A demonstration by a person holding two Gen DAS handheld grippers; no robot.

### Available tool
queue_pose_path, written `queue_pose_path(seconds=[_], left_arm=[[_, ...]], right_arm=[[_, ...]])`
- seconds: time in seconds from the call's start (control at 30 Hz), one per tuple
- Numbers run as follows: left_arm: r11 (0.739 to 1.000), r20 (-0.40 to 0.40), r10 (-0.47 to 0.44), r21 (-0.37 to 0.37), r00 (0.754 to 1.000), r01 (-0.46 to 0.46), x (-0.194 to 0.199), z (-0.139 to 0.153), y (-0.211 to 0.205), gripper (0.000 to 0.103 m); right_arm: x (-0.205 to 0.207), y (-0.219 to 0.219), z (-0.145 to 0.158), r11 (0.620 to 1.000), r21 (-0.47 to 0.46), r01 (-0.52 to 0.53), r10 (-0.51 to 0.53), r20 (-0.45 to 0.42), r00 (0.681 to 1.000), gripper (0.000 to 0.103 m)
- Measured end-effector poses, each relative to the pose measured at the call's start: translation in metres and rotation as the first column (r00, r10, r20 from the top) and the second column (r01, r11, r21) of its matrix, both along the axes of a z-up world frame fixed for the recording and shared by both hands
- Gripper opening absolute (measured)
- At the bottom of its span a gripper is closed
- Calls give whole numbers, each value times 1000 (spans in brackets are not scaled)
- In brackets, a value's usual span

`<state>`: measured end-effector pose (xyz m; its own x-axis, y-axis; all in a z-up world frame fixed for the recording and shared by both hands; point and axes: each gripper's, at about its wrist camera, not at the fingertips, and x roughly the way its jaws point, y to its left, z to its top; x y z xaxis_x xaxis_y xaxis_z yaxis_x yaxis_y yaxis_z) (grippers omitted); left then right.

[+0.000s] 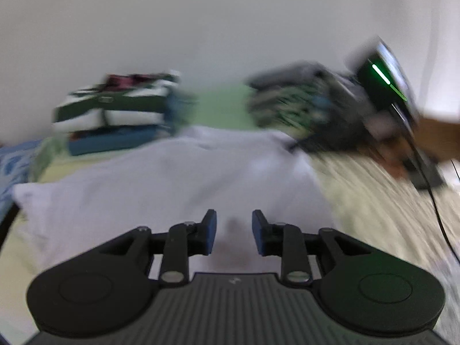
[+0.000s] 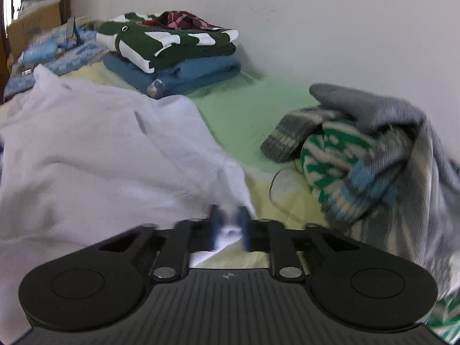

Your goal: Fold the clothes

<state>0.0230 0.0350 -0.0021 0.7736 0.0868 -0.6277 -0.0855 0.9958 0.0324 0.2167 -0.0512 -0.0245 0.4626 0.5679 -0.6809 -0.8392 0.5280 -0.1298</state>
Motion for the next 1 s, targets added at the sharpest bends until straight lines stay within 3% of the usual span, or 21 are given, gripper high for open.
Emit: queue_pose_path(seconds=[0.1,0.23,0.3,0.43,0.53,0.6,0.67,0.73,0.9,1.0], left_arm=[[998,-39,-56,3,998,56,2,-14,-20,39],[996,-77,-85,4,993,85,2,-29,-34,41],[997,-77,-81,0,994,81,0,-32,-32,42],[997,-77,-77,-32,994,74,-1,-34,-26,47],[996,-78,-82,-32,994,80,-2,-32,-27,48],[996,-77,-85,-30,993,83,-1,-32,-27,49],[995,-80,-90,-38,993,87,-1,-32,-26,52],[995,-81,-98,-46,992,94,0,-32,-26,58],[994,-71,-108,-35,992,105,-2,-34,-32,65],[993,-67,-109,-43,992,106,-5,-32,-30,65]], right_arm=[[4,7,10,1000,17,5,-6,36,999,4],[5,15,3,999,-38,11,-9,51,999,4],[5,8,9,1000,16,24,-24,22,999,7],[5,-1,27,990,139,17,-8,-62,998,31],[3,13,24,992,123,-37,48,-96,994,35],[4,25,16,995,80,-57,65,-107,992,34],[7,33,8,997,54,-57,63,-122,991,15],[9,38,8,997,59,-45,52,-118,992,4],[13,56,3,998,57,-9,14,-90,996,3],[8,44,10,997,82,6,3,-106,994,0]])
